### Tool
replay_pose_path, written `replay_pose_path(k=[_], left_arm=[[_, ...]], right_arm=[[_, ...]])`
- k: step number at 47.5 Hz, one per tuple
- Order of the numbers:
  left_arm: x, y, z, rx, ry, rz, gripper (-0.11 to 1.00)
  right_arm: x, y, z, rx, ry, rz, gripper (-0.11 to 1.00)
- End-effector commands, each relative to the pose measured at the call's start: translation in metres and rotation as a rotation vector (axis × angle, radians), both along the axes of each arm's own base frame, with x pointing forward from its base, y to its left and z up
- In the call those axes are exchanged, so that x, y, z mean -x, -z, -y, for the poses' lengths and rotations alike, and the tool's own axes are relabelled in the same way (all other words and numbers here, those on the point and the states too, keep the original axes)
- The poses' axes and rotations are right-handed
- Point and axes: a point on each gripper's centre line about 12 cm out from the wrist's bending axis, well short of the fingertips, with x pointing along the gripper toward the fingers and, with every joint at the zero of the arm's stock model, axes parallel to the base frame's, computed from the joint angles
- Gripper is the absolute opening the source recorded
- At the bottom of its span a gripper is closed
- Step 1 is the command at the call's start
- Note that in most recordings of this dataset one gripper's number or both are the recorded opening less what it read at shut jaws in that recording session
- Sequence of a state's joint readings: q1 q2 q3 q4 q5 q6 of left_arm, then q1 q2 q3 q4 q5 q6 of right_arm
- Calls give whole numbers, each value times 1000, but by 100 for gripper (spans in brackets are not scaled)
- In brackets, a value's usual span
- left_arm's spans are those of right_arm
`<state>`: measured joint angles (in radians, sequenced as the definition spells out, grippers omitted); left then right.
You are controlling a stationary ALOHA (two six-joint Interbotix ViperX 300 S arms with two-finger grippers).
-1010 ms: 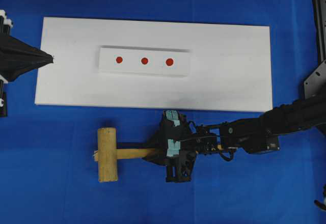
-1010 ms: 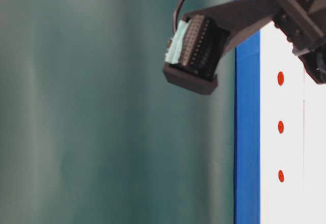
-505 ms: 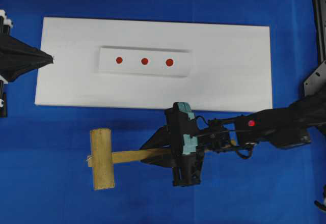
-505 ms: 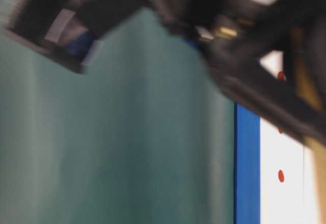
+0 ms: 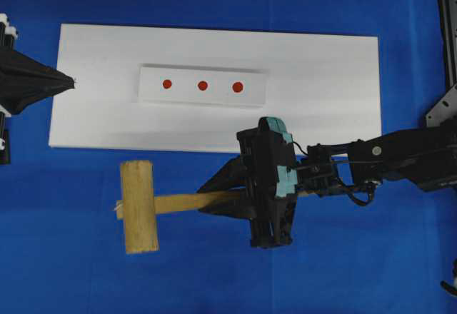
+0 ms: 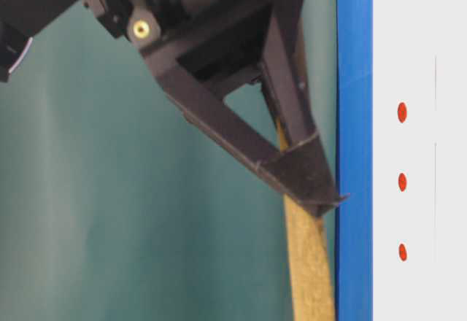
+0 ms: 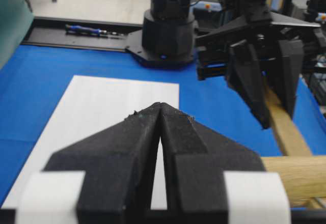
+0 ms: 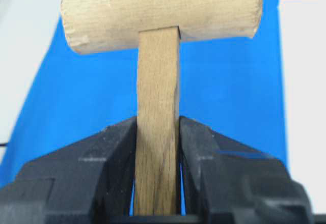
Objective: Hit the mark with a hammer.
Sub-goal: 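Lift the mallet with the right gripper and carry it over the board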
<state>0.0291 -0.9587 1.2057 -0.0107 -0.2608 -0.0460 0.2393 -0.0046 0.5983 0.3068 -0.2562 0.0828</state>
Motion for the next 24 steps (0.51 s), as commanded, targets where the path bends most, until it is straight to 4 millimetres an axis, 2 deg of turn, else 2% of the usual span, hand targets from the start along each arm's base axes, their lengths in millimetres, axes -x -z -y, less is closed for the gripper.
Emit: replay_pose_path(k=[1,15,24], left_arm=[[-2,-4,0,3,-2,9,0],[-1,-4,-1,4,-4,11,0],[-2,-3,-1,3,-3,8,0]], right_arm=[[-1,-20,15,9,30,55,10],[-3,-25,78,148,137,74,10],[-3,-26,105,234,175,76,10]])
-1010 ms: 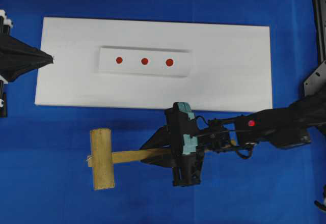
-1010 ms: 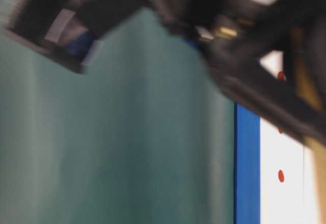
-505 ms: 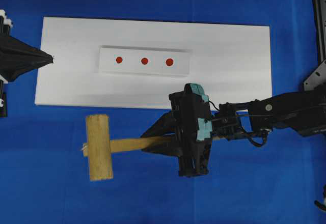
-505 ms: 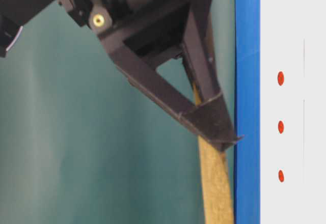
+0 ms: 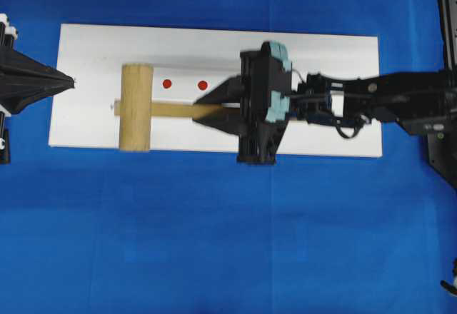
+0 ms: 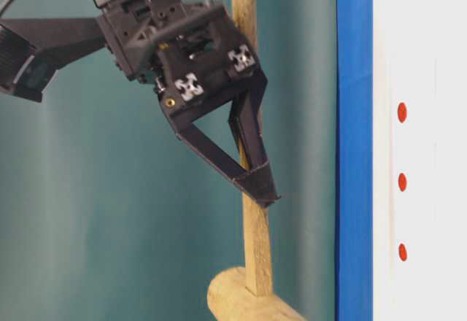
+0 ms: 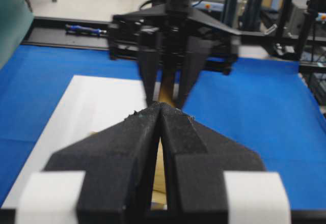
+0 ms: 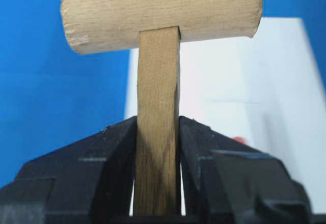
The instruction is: Hit the mark with a hammer.
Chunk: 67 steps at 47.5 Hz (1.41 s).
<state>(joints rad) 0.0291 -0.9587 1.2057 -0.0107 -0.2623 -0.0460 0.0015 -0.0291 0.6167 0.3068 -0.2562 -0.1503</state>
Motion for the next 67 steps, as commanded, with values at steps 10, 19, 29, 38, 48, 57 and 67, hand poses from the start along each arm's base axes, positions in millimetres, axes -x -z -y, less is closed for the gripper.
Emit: replay_pose_path(k=[10,19,29,38,48,57,67], left_arm=[[-2,-3,-1,3,-3,6,0],[-1,-4,-1,6,-4,9,0],[-1,-4,-1,50,-4,11,0],[-1,-3,-1,75,-3,10,0],[-1,-3,-1,81,-5,10,0],[-1,-2,-4,84,-19,8,0],[-1,-3,-9,124,-44,13,1]], right_arm=[[0,-27,11,68,9,76,10],[3,-36,15,240,-9,145,10],[2,-43,17,561,-59,159,10],[3,-52,21,780,-45,187,10],[3,-57,23,988,-48,184,10],[3,-57,20,1047,-61,170,10],[3,-58,20,1048,-56,173,10]])
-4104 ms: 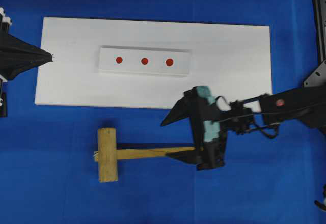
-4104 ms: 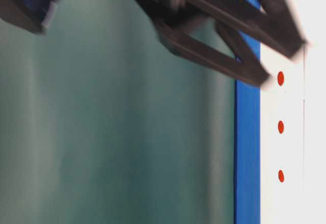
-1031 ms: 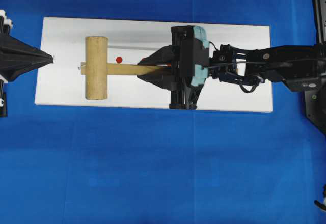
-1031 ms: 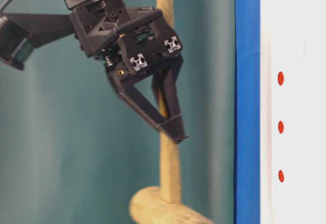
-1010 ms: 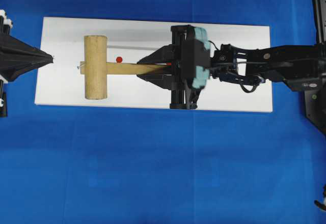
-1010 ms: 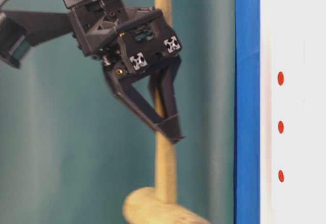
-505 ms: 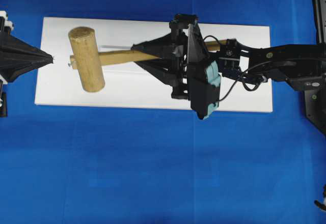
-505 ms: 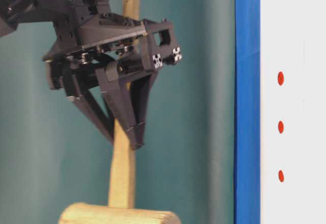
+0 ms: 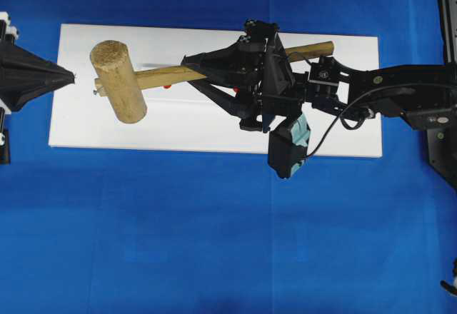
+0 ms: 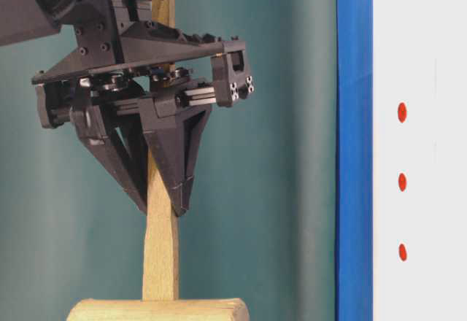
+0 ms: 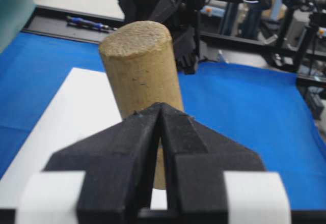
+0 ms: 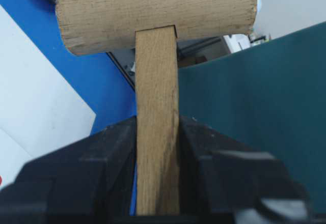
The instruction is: Hit the mark with a hammer.
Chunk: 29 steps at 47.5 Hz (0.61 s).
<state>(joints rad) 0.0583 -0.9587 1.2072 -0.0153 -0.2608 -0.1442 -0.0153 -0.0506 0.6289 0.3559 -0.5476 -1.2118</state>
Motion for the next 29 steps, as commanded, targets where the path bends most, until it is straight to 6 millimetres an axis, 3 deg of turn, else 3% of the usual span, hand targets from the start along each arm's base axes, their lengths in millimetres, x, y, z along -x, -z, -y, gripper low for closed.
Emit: replay_pose_path(k=[1,7,16,19,29], left_arm=[[-1,-3,-4,25,-17,9,2],[-1,-2,-6,76,-30,11,21],[-1,-1,-6,96,-29,9,76],[-1,-2,-7,99,-31,15,89],[-5,-5,-7,122,-29,36,92]], right_arm=[[3,-22,1,1,9,69,10],[2,-22,1,3,8,71,10],[3,-22,2,3,11,69,10],[3,-21,2,1,12,68,10],[2,-22,2,2,11,69,10]])
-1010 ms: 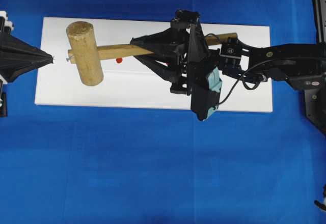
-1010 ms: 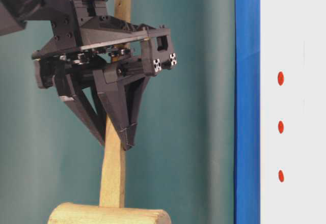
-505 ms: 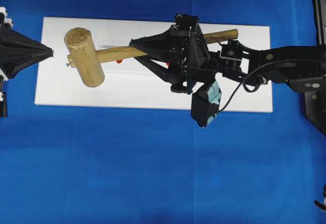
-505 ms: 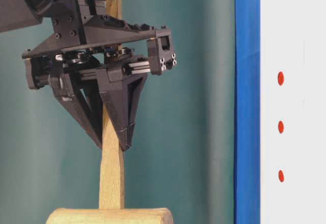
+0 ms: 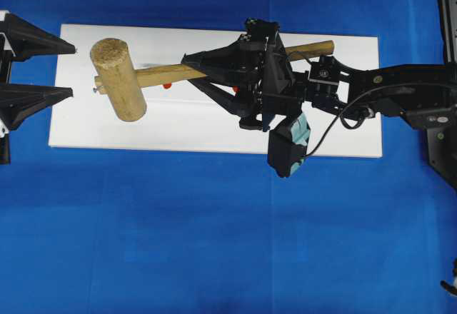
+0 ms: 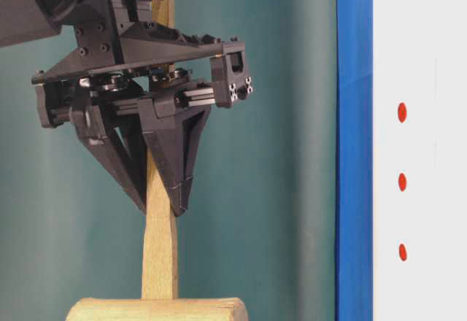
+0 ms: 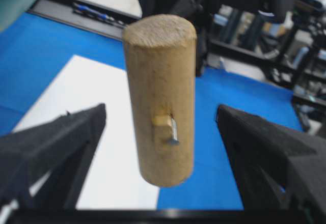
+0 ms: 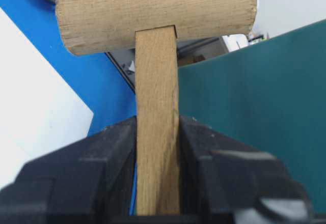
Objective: Hit the mark with a hammer.
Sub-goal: 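Move the left gripper in and grasp the mallet head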
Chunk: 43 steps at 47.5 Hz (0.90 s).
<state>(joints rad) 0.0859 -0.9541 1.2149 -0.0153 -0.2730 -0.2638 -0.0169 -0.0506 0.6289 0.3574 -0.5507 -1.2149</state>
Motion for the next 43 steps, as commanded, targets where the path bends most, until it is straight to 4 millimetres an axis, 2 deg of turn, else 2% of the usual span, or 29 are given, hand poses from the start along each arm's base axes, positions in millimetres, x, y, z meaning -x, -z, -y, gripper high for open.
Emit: replay_pose_path(k=[1,26,35,40,43], left_arm=[[-6,-7,-1,2,-4,28,92],[-75,-4,-7,1,-5,12,92],[-87,-1,-8,3,-5,-14,90],[-86,-1,-8,3,-5,-12,81],[-85,0,-8,1,-5,-14,66]], right_arm=[[2,-22,1,2,8,68,10],[2,-22,1,-2,7,64,10],[2,-22,2,1,10,64,10],[2,-21,2,-2,10,63,10],[2,-21,2,-1,8,60,10]])
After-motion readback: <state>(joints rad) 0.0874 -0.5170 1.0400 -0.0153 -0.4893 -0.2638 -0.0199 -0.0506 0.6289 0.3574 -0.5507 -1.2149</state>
